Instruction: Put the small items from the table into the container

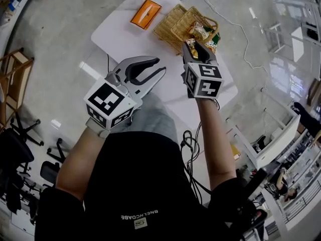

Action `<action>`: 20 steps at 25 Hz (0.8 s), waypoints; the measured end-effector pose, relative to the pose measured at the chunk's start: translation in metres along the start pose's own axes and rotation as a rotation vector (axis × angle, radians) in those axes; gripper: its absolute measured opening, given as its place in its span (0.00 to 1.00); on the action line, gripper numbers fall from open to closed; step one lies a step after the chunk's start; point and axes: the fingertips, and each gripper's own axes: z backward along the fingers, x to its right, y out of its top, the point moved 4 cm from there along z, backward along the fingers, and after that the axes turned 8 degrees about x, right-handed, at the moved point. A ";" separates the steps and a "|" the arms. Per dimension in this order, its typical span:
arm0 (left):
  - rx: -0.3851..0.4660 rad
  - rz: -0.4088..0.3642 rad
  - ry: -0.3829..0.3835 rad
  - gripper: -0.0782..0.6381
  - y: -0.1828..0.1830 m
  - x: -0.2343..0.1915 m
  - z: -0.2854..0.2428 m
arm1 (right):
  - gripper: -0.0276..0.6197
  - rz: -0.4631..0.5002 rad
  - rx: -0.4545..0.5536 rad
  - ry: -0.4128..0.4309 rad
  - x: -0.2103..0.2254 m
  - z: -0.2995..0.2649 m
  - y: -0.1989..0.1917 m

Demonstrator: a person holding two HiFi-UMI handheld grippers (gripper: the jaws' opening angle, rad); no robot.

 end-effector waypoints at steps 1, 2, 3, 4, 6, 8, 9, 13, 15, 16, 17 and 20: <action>0.000 0.003 0.004 0.26 0.001 -0.004 0.002 | 0.26 0.000 -0.004 -0.010 -0.003 -0.005 0.000; 0.001 0.005 0.009 0.26 0.002 -0.008 0.004 | 0.26 0.005 -0.010 -0.022 -0.005 -0.011 0.000; 0.001 0.007 0.014 0.26 0.003 -0.013 0.005 | 0.26 0.013 -0.017 -0.034 -0.008 -0.016 0.000; 0.002 0.009 0.018 0.26 0.004 -0.019 0.007 | 0.26 0.021 -0.025 -0.045 -0.010 -0.022 -0.001; 0.004 0.015 0.028 0.26 0.006 -0.029 0.009 | 0.26 0.024 -0.037 -0.068 -0.013 -0.033 -0.002; 0.006 0.024 0.038 0.26 0.007 -0.037 0.011 | 0.26 0.000 -0.050 -0.090 -0.014 -0.043 -0.004; 0.008 0.029 0.043 0.26 0.008 -0.042 0.011 | 0.26 -0.019 -0.058 -0.100 -0.014 -0.049 -0.005; 0.011 0.050 0.058 0.26 0.007 -0.055 0.012 | 0.26 -0.099 -0.099 -0.146 -0.009 -0.069 -0.011; 0.010 0.059 0.062 0.26 0.007 -0.060 0.012 | 0.26 -0.139 -0.123 -0.168 -0.008 -0.079 -0.014; 0.008 0.062 0.064 0.26 0.007 -0.062 0.011 | 0.26 -0.151 -0.136 -0.175 -0.008 -0.083 -0.015; 0.008 0.064 0.065 0.26 0.007 -0.064 0.011 | 0.26 -0.157 -0.150 -0.183 -0.008 -0.087 -0.017; 0.012 0.070 0.071 0.26 0.008 -0.069 0.010 | 0.26 -0.174 -0.182 -0.210 -0.008 -0.095 -0.022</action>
